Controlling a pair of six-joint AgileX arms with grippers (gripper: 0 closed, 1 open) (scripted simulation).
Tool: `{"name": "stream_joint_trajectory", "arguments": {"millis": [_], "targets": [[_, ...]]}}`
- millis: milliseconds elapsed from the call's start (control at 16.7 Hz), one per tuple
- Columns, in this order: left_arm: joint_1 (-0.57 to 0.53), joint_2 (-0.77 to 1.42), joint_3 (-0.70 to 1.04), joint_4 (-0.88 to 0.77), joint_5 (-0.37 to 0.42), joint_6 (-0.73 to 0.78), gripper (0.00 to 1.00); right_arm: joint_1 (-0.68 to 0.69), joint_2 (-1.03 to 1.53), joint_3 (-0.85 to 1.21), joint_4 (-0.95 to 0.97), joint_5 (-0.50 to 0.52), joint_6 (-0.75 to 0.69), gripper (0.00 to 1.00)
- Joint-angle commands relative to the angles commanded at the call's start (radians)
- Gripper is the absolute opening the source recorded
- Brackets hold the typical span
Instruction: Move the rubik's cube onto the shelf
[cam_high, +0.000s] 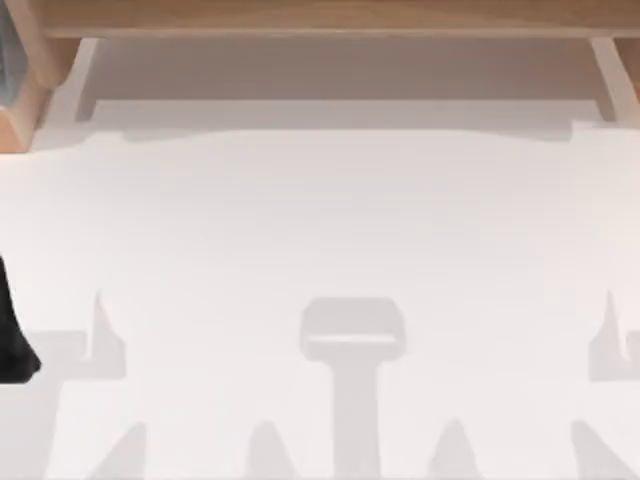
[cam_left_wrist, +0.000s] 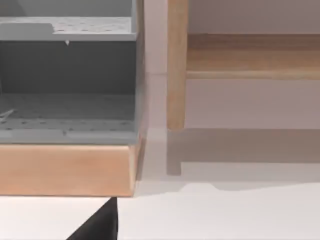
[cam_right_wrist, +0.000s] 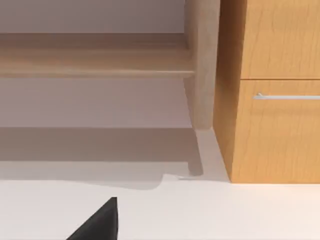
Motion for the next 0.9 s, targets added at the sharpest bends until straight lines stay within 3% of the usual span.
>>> {"name": "stream_joint_trajectory", "arguments": {"millis": [240,420,900], "targets": [[0.000,0.000,0.000,0.000,0.000,0.000,1.00,-0.014,0.027,0.027,0.026,0.001,-0.027,1.00],[0.000,0.000,0.000,0.000,0.000,0.000,1.00,-0.062,0.144,0.119,0.122,-0.004,-0.136,1.00],[0.000,0.000,0.000,0.000,0.000,0.000,1.00,-0.241,0.823,0.500,0.540,-0.093,-0.673,1.00]]}}
